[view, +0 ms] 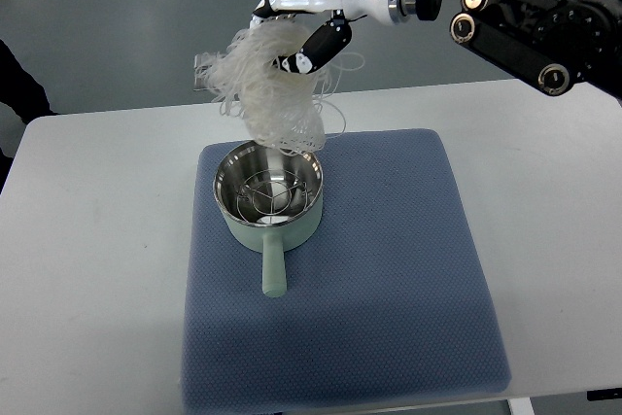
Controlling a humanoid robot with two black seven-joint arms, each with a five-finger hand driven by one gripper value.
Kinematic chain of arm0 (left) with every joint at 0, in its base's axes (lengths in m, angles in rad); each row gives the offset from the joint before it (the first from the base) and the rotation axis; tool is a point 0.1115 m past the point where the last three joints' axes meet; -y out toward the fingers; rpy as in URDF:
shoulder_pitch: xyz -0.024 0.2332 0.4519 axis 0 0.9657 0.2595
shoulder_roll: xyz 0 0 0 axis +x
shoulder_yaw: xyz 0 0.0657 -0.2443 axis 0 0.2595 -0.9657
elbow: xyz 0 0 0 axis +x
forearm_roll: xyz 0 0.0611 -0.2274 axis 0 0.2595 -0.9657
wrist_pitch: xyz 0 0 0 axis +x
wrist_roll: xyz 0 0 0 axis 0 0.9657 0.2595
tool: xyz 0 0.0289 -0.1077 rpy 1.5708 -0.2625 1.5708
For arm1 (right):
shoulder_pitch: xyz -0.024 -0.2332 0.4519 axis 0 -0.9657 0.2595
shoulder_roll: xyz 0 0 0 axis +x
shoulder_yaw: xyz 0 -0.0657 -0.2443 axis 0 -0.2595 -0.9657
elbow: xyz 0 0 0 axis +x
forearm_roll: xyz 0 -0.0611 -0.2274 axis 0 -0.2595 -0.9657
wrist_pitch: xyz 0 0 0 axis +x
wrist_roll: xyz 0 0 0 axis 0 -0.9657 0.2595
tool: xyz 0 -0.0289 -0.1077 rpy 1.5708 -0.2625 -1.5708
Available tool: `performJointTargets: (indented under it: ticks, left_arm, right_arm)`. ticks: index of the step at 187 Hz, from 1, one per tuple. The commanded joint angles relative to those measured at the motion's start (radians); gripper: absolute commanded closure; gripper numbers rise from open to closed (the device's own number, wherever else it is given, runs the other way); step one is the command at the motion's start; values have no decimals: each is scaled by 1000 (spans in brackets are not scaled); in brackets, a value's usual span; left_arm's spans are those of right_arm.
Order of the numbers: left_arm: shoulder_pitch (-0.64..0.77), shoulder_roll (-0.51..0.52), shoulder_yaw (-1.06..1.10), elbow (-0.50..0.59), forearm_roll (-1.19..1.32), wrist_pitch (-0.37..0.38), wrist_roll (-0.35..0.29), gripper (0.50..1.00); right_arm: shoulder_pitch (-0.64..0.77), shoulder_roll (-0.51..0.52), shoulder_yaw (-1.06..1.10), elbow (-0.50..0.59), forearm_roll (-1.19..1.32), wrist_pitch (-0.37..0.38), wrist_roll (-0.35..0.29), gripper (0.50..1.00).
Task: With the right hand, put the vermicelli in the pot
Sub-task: 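Lower the vermicelli into the steel pot and open the right hand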
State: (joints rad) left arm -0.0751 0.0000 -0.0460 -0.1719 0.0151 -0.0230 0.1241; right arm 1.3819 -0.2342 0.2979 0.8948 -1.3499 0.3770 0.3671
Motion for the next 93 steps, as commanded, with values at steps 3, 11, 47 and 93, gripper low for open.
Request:
performJointTargets:
  ticks: [3, 11, 47, 93]
  left_arm:
    - [0, 0, 0, 0, 0, 0, 0, 500]
    - [0, 0, 0, 0, 0, 0, 0, 500]
    - [0, 0, 0, 2, 0, 0, 0, 500]
    - [-2, 0, 0, 2, 0, 0, 0, 500]
  right_arm:
    - [-37, 35, -16, 0, -8, -9, 1, 1000]
    - [-37, 35, -16, 0, -8, -9, 1, 1000]
    - [-133, 36, -40, -11, -14, -82, 1, 611]
    - [-130, -4, -6, -13, 5, -102, 6, 599]
